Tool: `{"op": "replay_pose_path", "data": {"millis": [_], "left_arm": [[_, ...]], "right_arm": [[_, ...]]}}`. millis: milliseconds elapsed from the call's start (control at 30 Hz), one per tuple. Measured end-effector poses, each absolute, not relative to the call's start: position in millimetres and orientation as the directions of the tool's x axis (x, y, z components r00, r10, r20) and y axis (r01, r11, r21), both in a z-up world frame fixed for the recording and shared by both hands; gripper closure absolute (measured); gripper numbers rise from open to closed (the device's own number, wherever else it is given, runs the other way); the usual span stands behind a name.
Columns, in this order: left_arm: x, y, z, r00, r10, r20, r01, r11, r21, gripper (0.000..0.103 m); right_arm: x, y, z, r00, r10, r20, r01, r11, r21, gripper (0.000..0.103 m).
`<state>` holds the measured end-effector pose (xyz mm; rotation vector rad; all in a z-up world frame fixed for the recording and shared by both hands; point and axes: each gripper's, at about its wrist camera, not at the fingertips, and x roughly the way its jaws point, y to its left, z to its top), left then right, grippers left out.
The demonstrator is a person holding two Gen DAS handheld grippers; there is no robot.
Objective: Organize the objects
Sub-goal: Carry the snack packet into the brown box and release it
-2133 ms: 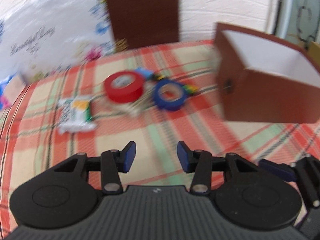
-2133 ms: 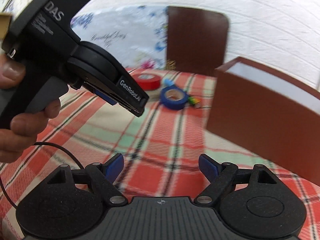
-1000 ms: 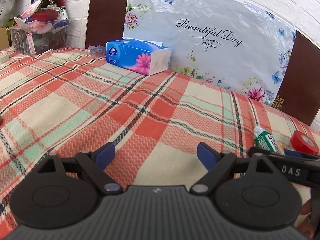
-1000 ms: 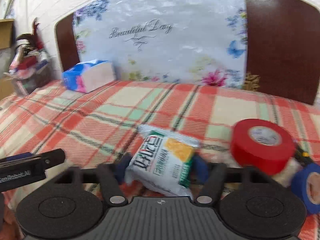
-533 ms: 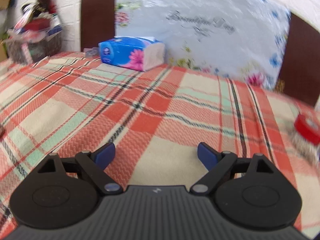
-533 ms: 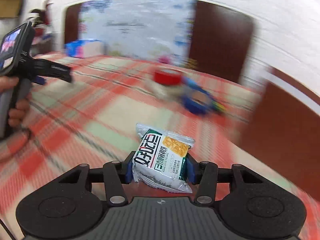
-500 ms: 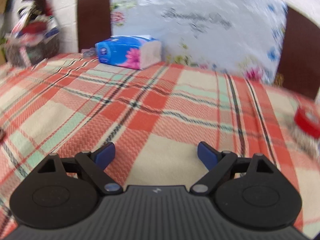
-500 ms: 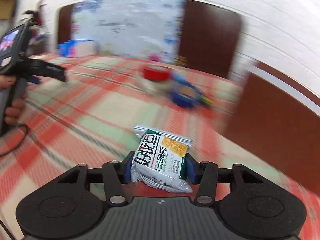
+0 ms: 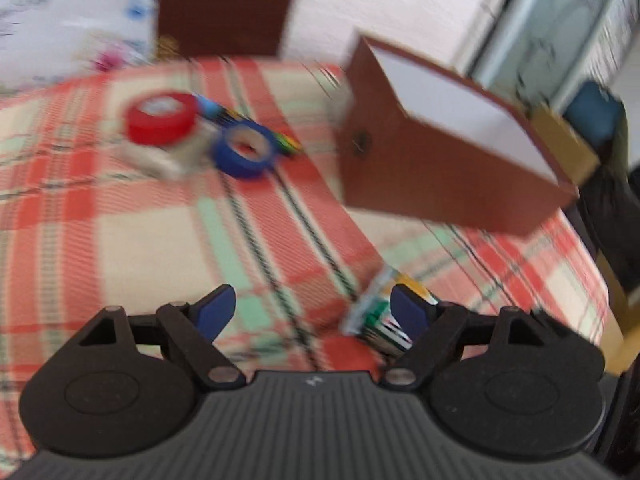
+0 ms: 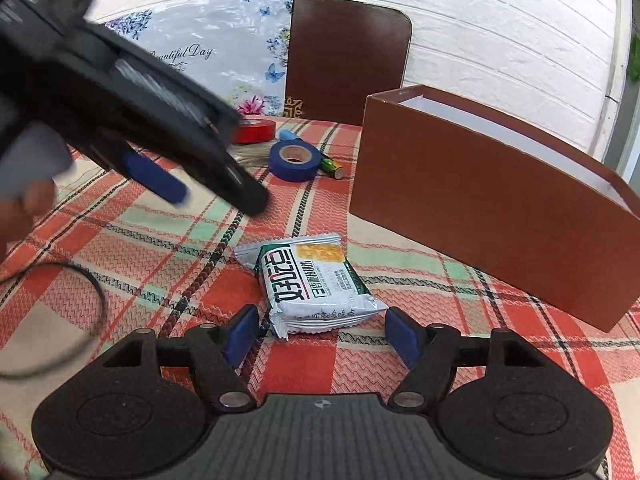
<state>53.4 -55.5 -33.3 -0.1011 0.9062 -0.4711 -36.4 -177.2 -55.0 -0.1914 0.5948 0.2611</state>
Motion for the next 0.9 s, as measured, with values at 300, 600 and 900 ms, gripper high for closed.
{"op": "replay_pose_path", "data": {"millis": [300, 600, 900], "left_arm": [[61.9, -89.0, -48.2, 0.431, -0.468, -0.772, 0.371, 0.871, -0.321, 0.029], [61.5, -111.9, 19.5, 0.505, -0.513, -0.694, 0.466, 0.839, -0.281, 0.05], [112.4, -184.1, 76.7, 0.58, -0.552, -0.599, 0.577, 0.797, -0.177, 0.05]], "right_arm": [[-7.0, -181.2, -55.3, 0.762, 0.263, -0.592, -0.359, 0.932, -0.047, 0.049], [-17.0, -192.4, -20.1, 0.899, 0.227, -0.375, -0.289, 0.95, -0.118, 0.055], [44.6, -243.9, 19.3, 0.971, 0.094, -0.22, -0.127, 0.982, -0.143, 0.055]]}}
